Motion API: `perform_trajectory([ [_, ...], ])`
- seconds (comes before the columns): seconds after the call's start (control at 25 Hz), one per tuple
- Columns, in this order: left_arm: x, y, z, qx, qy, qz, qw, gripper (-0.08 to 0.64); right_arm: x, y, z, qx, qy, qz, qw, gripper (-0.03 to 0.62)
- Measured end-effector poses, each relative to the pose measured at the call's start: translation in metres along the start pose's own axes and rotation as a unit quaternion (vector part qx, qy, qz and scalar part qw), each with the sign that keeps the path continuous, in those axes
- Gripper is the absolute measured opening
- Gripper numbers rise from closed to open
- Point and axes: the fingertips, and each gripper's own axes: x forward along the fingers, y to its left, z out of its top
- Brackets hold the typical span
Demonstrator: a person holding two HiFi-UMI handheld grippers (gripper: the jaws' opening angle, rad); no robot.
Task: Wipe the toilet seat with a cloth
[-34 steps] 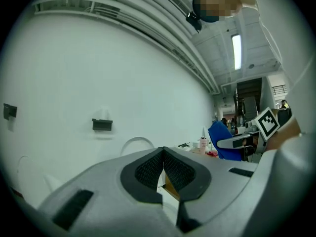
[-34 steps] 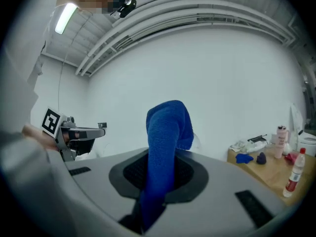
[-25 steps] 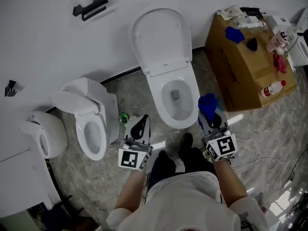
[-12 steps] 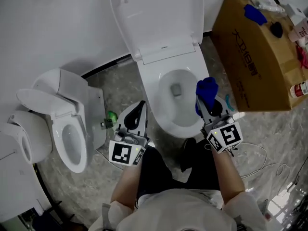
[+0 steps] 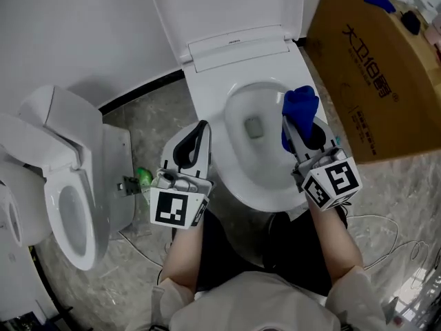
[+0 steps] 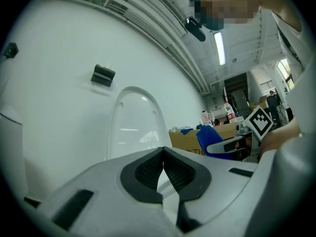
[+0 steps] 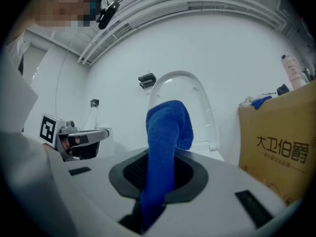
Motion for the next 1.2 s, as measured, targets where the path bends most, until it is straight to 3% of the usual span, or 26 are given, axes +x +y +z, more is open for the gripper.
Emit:
perform_trajectory([
  [0.24,-0.020,-0.003,-0.014,-0.002,-0.006,0.006,1.0000,0.006,-0.004,0.005,-0.032,-0.005,0.015,-0.018,1.000,0.046],
  [0.52,-0.028,0.001,-0.013,-0.001,-0.005,0.004,1.0000,0.006,0.014,-0.004,-0.035,-0.006,0.023,-0.022,0.999,0.046],
  [0.84,-0.034,0.011,-0.017,-0.017,-0.001,-0.005,0.9998,0.006,0.068,-0.016,-0.041,-0.019,0.062,-0.001,0.998,0.046],
  [1.04,-0.036,-0.003,-0.015,-0.009,-0.004,-0.020,0.9997,0.006,0.103,-0.036,-0.050,-0.007,0.088,-0.011,0.996,0.046],
  [1.2,-0.041,-0.002,-0.017,-0.024,-0.007,-0.014,0.9996,0.008,0.131,-0.050,-0.062,-0.006,0.115,-0.019,0.993,0.046],
])
